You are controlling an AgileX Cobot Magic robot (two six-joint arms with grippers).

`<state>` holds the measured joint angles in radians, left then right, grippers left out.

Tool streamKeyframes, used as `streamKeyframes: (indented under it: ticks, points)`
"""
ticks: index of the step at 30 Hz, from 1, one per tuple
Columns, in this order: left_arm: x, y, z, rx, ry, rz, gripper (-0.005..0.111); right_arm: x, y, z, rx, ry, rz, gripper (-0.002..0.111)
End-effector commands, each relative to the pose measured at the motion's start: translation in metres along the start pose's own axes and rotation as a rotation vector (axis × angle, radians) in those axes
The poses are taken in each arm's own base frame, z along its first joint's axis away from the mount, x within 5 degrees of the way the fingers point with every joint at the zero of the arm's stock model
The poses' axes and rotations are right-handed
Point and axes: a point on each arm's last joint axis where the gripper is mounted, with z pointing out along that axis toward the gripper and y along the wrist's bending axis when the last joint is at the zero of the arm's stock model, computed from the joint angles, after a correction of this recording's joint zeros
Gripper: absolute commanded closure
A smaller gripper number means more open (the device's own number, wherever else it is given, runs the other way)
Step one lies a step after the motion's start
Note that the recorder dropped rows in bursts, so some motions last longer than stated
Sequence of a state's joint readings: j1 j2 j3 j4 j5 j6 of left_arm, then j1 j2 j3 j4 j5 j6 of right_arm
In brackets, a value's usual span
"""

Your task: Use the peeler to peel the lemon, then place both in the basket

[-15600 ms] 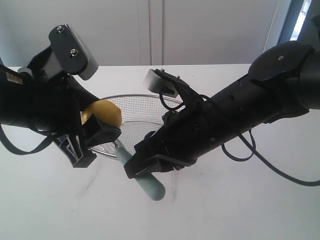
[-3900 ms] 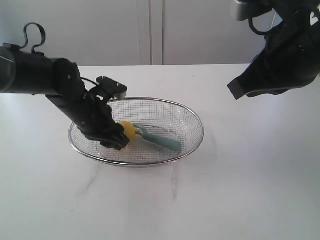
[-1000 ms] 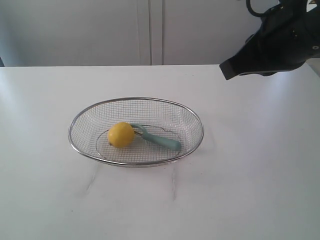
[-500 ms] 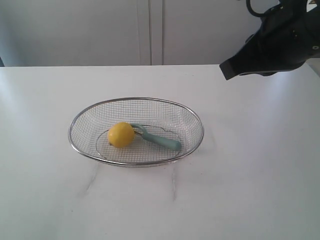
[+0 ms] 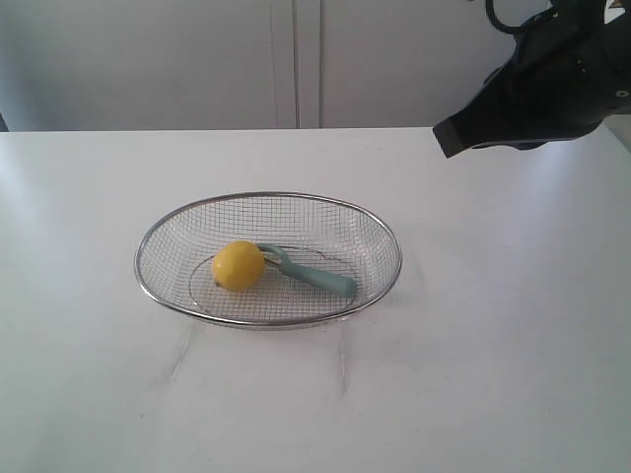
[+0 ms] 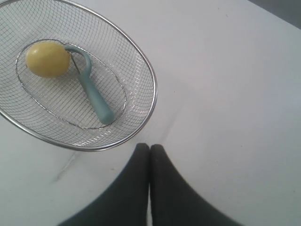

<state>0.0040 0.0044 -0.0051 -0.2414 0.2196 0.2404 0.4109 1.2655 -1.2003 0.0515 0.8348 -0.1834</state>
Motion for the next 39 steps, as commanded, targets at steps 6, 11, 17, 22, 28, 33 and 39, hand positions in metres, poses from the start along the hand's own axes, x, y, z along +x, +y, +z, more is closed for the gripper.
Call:
streamKeyframes:
  ticks: [6, 11, 17, 22, 28, 33, 39]
  points:
    - [0.002, -0.001, 0.0, 0.013, 0.005, 0.001, 0.107, 0.001, 0.0, -0.001, 0.002, -0.008, 0.007, 0.108]
    - [0.002, -0.001, 0.0, 0.015, 0.009, 0.001, 0.107, 0.001, 0.0, -0.001, 0.002, -0.008, 0.007, 0.108]
    - [0.002, -0.001, 0.0, 0.016, 0.011, 0.001, 0.107, 0.001, 0.0, -0.001, 0.002, -0.008, 0.007, 0.108]
    - [0.002, -0.004, 0.0, 0.066, 0.008, 0.019, 0.107, 0.001, 0.0, -0.004, 0.004, -0.011, 0.005, 0.108]
    - [0.002, -0.004, 0.0, 0.07, 0.008, 0.02, 0.107, 0.001, 0.0, -0.019, 0.01, -0.055, 0.004, 0.108]
    - [0.002, -0.004, 0.0, 0.07, 0.008, 0.02, 0.107, 0.005, 0.003, -0.065, 0.026, -0.183, 0.001, 0.108]
    - [0.002, -0.004, 0.0, 0.07, 0.008, 0.02, 0.107, 0.032, 0.008, -0.155, 0.078, -0.442, 0.0, 0.108]
